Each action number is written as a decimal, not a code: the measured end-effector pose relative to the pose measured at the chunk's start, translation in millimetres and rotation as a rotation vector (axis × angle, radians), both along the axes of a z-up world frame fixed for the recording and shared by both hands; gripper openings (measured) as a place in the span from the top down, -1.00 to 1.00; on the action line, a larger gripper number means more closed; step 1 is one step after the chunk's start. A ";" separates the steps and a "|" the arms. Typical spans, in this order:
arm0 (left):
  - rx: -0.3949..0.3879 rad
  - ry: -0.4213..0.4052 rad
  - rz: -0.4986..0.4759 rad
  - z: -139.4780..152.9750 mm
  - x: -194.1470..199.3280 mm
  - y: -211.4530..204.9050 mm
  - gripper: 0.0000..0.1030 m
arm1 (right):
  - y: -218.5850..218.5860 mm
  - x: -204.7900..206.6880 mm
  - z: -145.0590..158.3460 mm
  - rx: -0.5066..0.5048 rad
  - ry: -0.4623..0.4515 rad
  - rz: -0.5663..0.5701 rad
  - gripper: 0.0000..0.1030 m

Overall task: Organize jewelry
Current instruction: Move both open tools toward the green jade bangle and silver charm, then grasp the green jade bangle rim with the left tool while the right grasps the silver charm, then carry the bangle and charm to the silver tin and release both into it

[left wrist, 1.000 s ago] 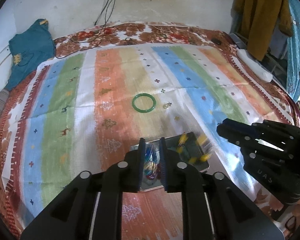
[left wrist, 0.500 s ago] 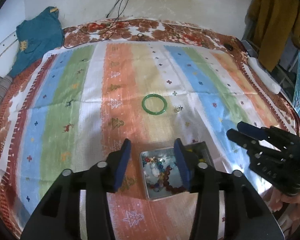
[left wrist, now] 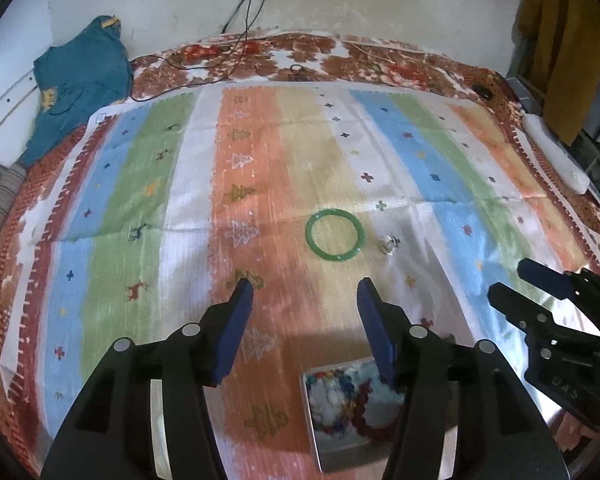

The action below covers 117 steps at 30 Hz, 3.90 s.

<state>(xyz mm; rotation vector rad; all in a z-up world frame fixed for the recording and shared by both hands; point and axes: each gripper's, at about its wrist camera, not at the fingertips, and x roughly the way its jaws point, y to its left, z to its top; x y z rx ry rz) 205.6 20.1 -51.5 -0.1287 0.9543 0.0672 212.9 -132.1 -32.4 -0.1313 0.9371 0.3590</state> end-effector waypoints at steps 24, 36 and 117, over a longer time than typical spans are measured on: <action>-0.021 0.114 -0.029 -52.9 71.2 11.9 -0.20 | 16.3 58.9 -45.7 -0.031 0.113 0.021 0.05; -0.037 0.154 -0.050 -76.7 99.3 16.5 -0.20 | 31.3 78.9 -71.5 -0.082 0.153 0.037 0.05; 0.049 0.135 -0.059 -42.5 75.9 8.1 0.85 | 32.7 76.7 -53.0 -0.092 0.094 0.027 0.69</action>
